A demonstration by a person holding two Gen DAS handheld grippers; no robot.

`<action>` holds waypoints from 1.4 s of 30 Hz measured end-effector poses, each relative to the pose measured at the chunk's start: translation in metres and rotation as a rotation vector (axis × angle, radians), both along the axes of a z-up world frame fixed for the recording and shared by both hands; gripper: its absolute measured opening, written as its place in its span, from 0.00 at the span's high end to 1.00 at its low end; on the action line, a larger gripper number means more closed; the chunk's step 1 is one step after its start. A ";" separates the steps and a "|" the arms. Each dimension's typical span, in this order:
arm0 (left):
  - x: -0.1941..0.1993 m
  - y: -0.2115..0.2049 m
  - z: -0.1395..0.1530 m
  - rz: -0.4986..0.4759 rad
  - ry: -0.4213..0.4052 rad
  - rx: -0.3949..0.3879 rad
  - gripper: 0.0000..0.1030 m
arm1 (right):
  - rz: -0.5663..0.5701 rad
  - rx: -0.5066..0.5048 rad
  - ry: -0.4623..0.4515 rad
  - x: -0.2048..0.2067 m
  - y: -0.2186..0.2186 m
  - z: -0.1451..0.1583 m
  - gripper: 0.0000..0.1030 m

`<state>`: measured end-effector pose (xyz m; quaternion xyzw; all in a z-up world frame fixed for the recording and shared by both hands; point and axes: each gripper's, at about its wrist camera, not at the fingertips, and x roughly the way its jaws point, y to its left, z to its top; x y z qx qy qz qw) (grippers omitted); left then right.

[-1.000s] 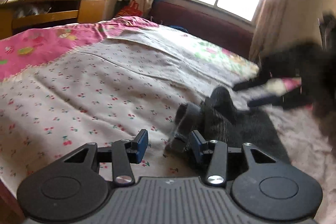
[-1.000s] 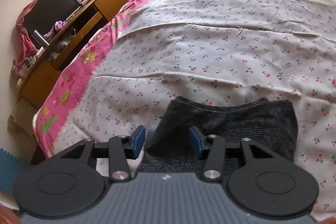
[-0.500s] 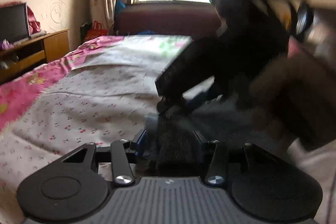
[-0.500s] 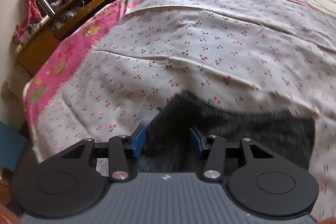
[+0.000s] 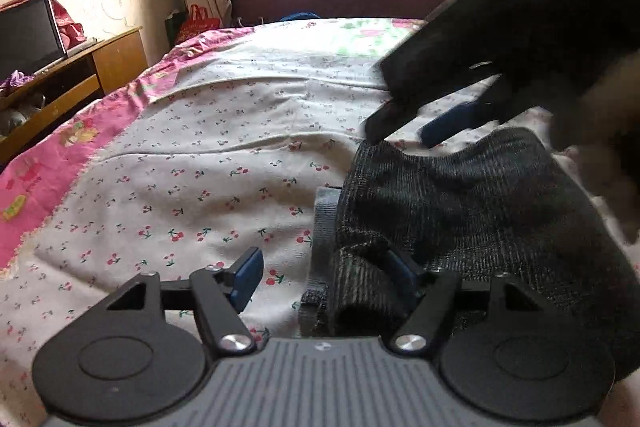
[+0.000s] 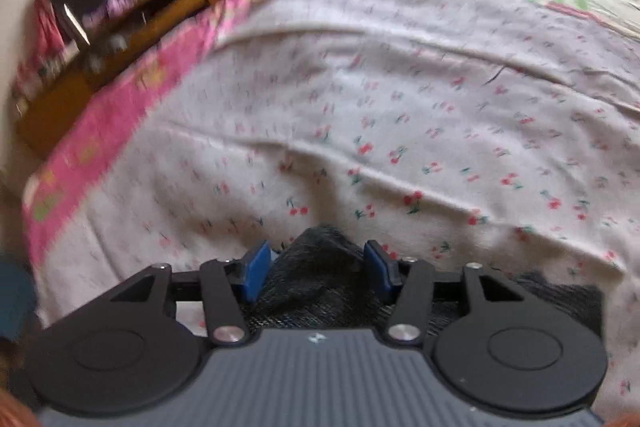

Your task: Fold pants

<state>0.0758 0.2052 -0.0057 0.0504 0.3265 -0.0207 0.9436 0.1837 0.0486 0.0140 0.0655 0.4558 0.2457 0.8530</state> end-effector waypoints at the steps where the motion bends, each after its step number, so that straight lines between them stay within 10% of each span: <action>1: -0.005 -0.002 0.007 0.004 -0.019 -0.001 0.20 | 0.002 0.022 -0.018 -0.009 -0.011 0.007 0.49; 10: 0.015 -0.040 0.003 0.001 -0.037 0.257 0.20 | 0.045 -0.083 -0.082 -0.044 -0.030 0.008 0.48; 18: 0.030 -0.025 -0.001 0.063 0.048 0.161 0.18 | 0.022 -0.143 -0.022 -0.014 -0.012 -0.021 0.52; 29: -0.036 -0.051 0.049 0.083 -0.016 -0.073 0.06 | -0.091 0.022 -0.081 -0.130 -0.113 0.027 0.51; 42: -0.074 -0.111 0.036 0.008 0.073 -0.016 0.00 | -0.195 0.026 0.016 -0.190 -0.159 -0.001 0.50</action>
